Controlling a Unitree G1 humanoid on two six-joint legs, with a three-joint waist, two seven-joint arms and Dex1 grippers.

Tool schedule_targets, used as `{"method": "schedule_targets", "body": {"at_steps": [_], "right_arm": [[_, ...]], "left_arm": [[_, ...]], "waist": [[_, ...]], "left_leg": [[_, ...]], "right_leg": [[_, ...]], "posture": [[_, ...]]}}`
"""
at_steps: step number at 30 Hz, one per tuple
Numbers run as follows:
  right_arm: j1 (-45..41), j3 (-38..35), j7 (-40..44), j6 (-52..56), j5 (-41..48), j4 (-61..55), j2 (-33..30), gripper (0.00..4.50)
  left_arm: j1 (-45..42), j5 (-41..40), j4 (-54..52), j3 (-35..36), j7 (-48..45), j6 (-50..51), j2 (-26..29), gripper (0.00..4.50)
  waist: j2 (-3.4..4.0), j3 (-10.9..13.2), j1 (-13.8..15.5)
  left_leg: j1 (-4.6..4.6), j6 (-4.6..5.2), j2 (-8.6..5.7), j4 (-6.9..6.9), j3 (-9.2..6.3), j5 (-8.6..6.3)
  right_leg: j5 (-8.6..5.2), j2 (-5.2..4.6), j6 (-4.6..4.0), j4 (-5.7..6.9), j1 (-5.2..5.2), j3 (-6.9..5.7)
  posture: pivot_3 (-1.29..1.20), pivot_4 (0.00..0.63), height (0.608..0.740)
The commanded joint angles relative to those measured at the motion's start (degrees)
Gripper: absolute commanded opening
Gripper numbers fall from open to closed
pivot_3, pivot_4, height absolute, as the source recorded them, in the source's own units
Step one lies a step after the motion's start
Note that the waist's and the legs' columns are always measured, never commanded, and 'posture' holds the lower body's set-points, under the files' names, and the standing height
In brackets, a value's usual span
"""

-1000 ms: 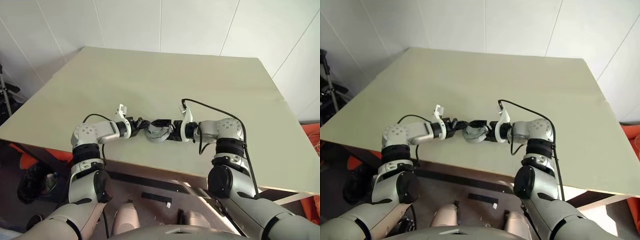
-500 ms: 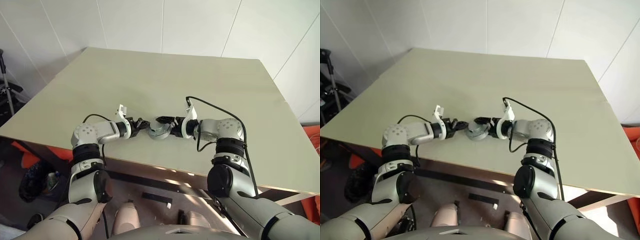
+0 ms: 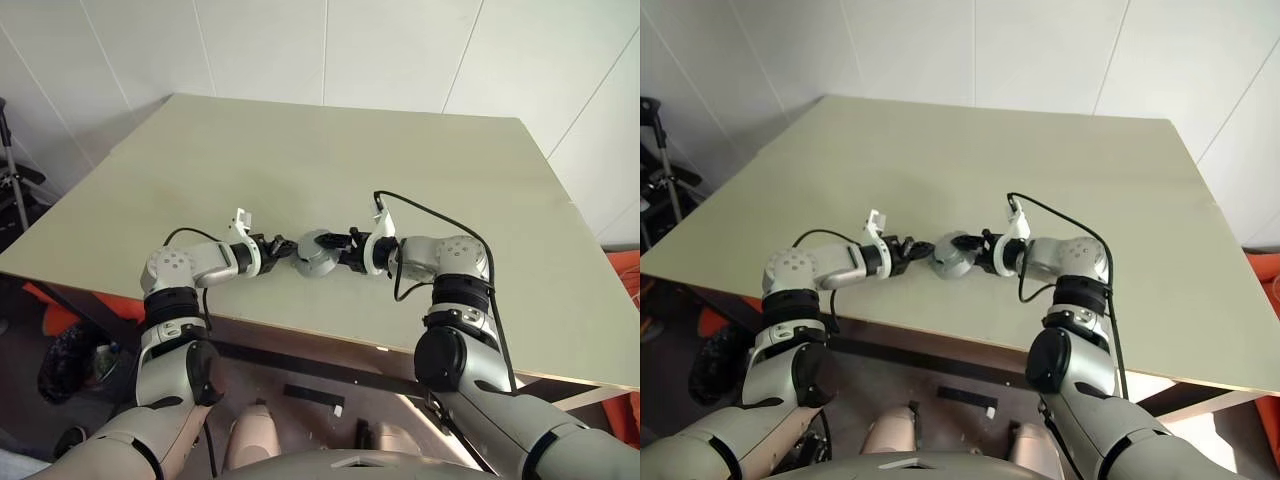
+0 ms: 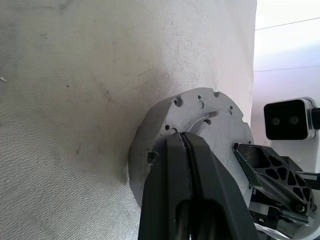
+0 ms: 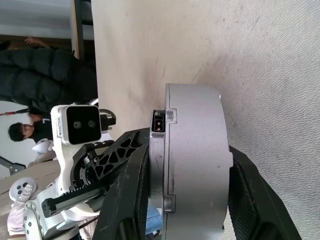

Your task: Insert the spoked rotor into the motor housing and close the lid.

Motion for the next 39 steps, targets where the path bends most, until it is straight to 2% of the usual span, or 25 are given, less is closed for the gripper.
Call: {"method": "schedule_targets", "body": {"at_steps": [1,10,17,29,39], "right_arm": [[-2.61,-1.29,-0.66,-0.77,1.73,0.4,0.58,2.02],[-4.54,-3.91,-0.41,-4.03,3.38,3.37,1.34,2.02],[-6.61,-5.41,-0.53,-6.9,4.9,5.85,1.88,2.02],[-12.9,-10.14,-0.11,-8.19,13.93,8.05,1.92,2.02],[-11.49,-8.12,-0.87,-8.55,15.19,7.23,1.1,2.02]], "left_arm": [[-0.29,-0.15,-0.6,-1.03,-1.17,-0.33,0.23,0.0],[0.07,-5.61,-4.83,1.7,-5.64,0.29,0.41,0.0],[1.11,-8.65,-7.3,3.2,-6.42,-1.22,0.28,0.0],[1.07,-13.5,-6.7,9.27,0.7,-10.73,-3.43,0.0],[1.38,-18.07,-10.2,6.92,5.31,-14.78,-5.0,0.0]], "waist": [[0.0,0.0,-0.02],[0.0,0.0,-0.05],[0.0,0.01,-0.09],[-0.02,0.01,0.05],[-0.03,0.02,0.05]], "left_leg": [[0.0,0.0,0.0,0.0,0.0,0.0],[0.0,0.0,0.01,0.03,0.0,0.0],[-0.34,0.0,0.02,0.07,0.0,0.0],[-0.6,0.01,0.02,0.21,-0.04,0.0],[-0.67,0.02,0.04,0.28,-0.05,0.0]], "right_leg": [[0.0,0.0,0.0,0.0,0.0,0.0],[0.0,0.0,-0.01,0.04,-0.02,0.0],[0.08,0.02,0.06,0.1,-0.33,-0.01],[0.15,0.02,0.17,0.16,-0.52,-0.01],[0.17,0.03,0.2,0.19,-0.56,-0.02]], "posture": [[0.0,0.0,0.74],[0.0,0.0,0.74],[0.0,0.0,0.74],[0.0,0.0,0.74],[0.0,0.0,0.74]]}}
